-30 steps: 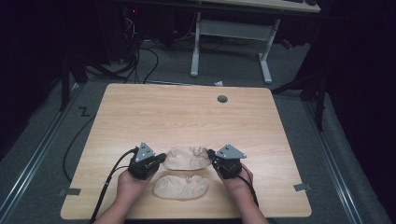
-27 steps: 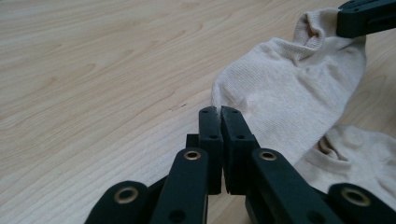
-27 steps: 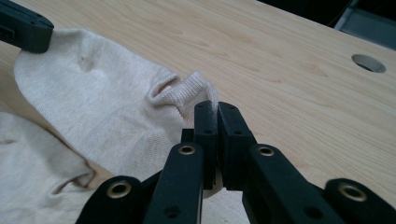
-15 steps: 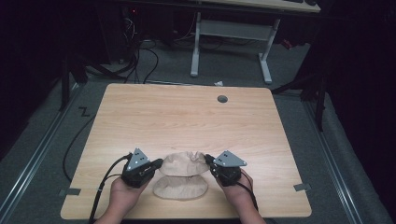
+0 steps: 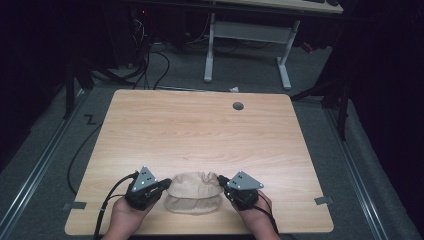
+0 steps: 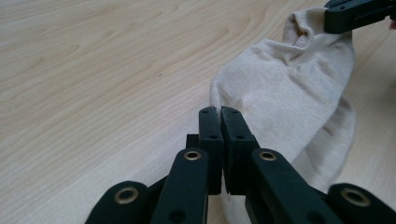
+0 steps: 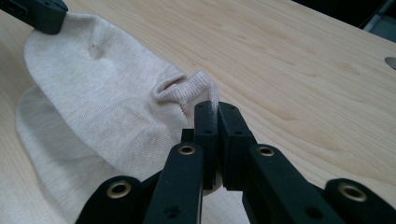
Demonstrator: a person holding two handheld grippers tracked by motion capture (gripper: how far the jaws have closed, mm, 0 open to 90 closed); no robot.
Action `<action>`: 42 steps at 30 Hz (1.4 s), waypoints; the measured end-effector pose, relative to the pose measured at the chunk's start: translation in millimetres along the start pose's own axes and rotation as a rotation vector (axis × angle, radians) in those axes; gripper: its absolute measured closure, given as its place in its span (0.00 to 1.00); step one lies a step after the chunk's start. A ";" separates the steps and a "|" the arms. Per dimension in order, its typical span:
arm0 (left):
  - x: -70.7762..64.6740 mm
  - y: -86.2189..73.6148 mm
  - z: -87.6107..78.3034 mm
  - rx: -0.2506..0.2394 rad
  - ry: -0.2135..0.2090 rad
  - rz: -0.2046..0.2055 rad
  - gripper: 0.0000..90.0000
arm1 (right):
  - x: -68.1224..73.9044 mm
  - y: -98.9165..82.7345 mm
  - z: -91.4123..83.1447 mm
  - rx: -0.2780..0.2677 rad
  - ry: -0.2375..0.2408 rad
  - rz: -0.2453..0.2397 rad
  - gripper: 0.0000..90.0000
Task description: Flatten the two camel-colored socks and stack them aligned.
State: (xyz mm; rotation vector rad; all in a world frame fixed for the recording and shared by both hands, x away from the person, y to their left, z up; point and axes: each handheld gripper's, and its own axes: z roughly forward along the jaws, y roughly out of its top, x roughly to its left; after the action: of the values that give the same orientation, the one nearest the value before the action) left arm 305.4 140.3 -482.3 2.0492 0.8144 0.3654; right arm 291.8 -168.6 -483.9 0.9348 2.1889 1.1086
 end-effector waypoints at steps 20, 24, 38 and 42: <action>-12.2 -17.5 -5.4 0.066 -0.006 0.036 0.97 | 14.8 -13.2 -3.5 0.061 0.046 -0.019 0.97; -9.8 -19.7 -2.7 0.084 -0.003 0.034 0.97 | 16.7 -15.9 3.7 0.097 0.066 -0.032 0.96; -13.8 -26.4 8.9 0.128 -0.011 -0.006 0.94 | 15.6 -22.0 13.3 0.173 0.098 -0.023 0.92; -12.3 -26.2 9.5 0.126 -0.012 -0.013 0.85 | 15.2 -22.3 13.4 0.169 0.096 -0.018 0.87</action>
State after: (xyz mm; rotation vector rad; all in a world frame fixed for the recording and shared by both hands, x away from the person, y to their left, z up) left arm 290.5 136.6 -508.6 2.1595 0.8624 0.3006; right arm 283.7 -160.1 -511.7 0.9485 2.3948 0.9903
